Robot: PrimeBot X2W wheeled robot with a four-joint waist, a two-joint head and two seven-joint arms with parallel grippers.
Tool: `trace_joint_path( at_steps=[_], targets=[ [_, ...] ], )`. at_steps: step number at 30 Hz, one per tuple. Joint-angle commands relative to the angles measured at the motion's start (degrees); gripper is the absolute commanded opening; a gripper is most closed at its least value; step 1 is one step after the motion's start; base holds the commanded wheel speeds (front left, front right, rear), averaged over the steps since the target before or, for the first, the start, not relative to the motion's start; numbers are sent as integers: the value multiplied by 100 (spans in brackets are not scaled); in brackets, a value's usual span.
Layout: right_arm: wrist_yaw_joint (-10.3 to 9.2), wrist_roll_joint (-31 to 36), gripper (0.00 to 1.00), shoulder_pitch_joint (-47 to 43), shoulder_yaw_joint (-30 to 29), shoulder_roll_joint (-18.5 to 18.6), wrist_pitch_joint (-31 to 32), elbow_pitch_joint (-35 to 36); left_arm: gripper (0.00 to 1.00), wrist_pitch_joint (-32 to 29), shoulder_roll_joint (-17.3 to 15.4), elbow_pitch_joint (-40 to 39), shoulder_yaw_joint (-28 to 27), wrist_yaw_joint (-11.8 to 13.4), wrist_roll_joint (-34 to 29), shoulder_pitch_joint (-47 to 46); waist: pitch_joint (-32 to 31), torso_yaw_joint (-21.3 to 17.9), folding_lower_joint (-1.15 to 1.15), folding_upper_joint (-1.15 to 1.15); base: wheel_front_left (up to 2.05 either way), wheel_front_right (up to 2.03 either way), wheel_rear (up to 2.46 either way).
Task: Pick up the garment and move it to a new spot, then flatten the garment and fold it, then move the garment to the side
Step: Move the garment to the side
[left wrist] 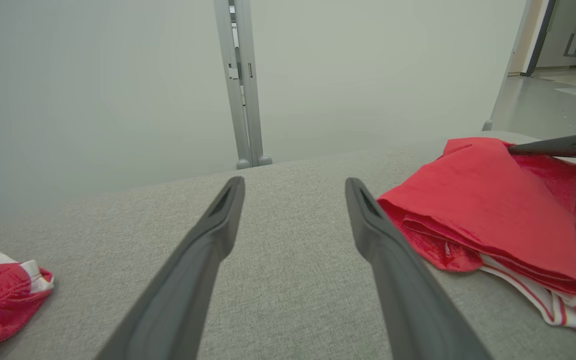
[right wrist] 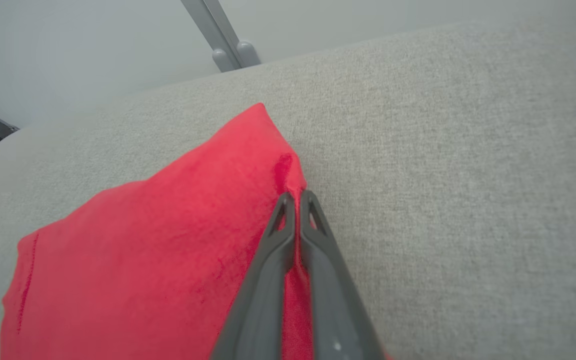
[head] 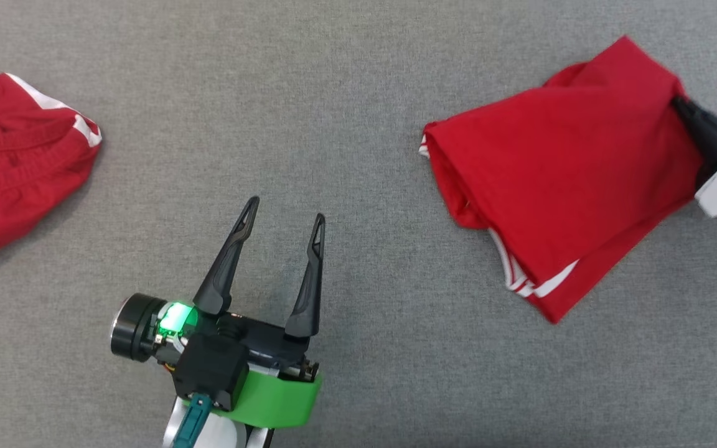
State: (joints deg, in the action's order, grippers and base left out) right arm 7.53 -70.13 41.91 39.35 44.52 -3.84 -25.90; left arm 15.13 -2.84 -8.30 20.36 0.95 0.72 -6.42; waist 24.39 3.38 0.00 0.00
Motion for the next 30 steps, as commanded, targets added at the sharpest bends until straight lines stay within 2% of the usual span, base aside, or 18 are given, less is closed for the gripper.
trace_joint_path(
  at_steps=[1, 5, 12, 22, 30],
  targets=[
    [-9, 62, 0, 262, -10, 101, -13, -47, 100, 1, -11, -106, 21, -48, -46, -187, 517, -121, 0, 0, 0, 0, 0],
    [-9, 139, 0, 940, -60, 350, -13, -152, 100, 1, -66, -429, 150, -136, -169, -438, 978, -190, 0, 0, 0, 0, 0],
    [-9, 160, 0, 1720, -293, 934, -96, -515, 100, 0, -202, -856, 379, -143, -351, -766, 1575, -317, 0, 0, 0, 0, 0],
    [-9, -184, 0, 2084, -828, 1596, -370, -1021, 100, 0, -542, -1191, 579, -54, -519, -965, 2092, -581, 0, 0, 0, 0, 0],
    [-9, 51, 0, 2101, -926, 2049, -530, -1449, 100, 0, -688, -1540, 802, 47, -600, -1093, 2186, -623, 0, 0, 0, 0, 0]
  ],
)
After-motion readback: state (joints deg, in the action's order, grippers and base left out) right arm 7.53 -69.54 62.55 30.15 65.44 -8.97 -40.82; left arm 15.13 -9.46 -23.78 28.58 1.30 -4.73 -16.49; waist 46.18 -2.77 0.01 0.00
